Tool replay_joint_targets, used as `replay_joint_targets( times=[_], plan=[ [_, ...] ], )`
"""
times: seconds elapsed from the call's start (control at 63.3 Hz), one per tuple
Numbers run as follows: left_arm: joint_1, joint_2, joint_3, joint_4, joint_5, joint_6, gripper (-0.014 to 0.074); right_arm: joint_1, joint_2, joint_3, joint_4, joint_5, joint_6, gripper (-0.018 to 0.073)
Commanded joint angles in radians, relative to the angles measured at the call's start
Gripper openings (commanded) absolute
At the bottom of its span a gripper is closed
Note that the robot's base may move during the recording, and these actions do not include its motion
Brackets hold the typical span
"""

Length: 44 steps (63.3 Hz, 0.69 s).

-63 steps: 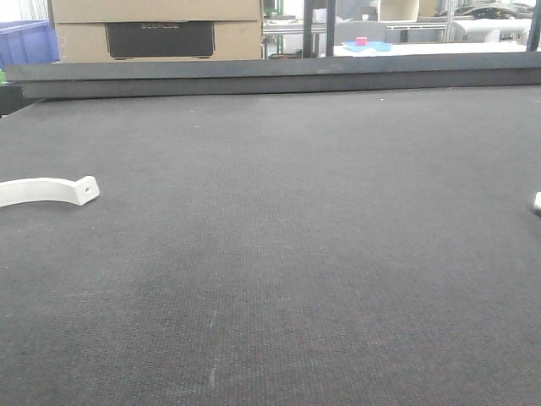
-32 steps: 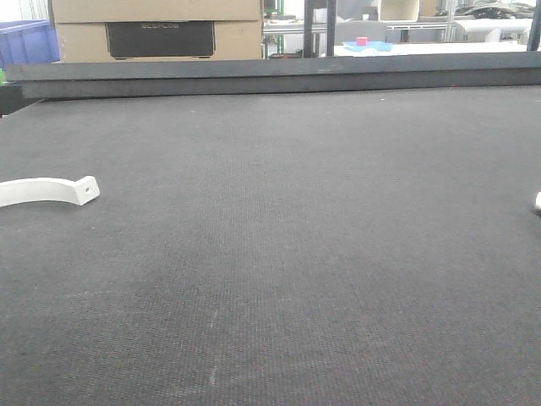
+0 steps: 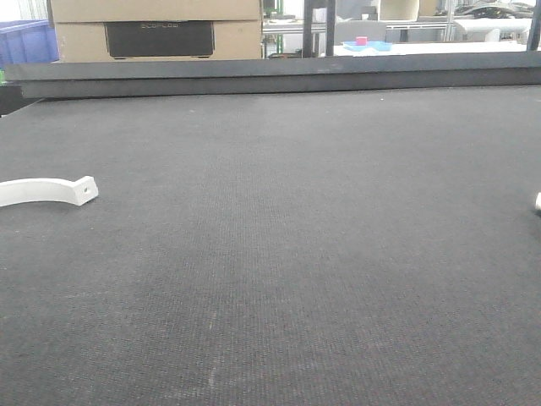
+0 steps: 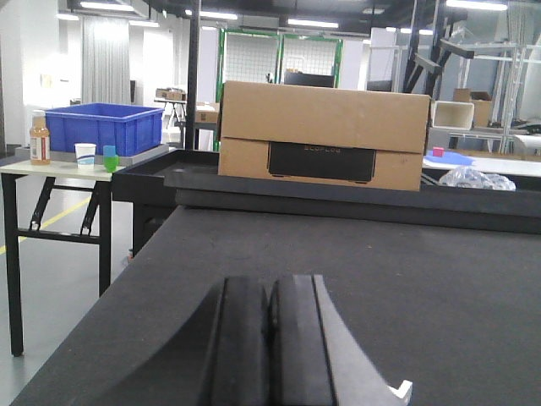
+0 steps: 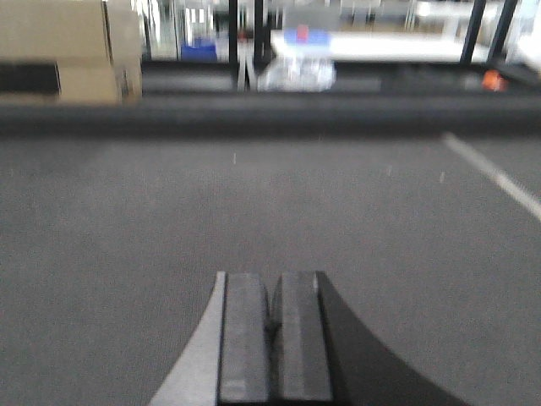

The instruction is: Grab PVC pipe and place in blue bin

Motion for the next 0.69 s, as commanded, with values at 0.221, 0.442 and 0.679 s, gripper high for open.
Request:
replay_joint_targets(
  times=[0.221, 0.442, 0.679],
  plan=[
    [-0.006, 0.261, -0.152, 0.016, 0.023, 0.000, -0.0111, 0.070, 0.347, -0.169, -0.009, 0.191, 0.002, -0.0167],
    [-0.006, 0.588, -0.266, -0.014, 0.016, 0.000, -0.0111, 0.075, 0.469, -0.222, -0.011, 0.228, 0.002, -0.0167],
    [-0.006, 0.911, -0.434, -0.014, 0.011, 0.000, -0.0111, 0.075, 0.486, -0.222, -0.011, 0.187, 0.002, -0.0167]
  ],
)
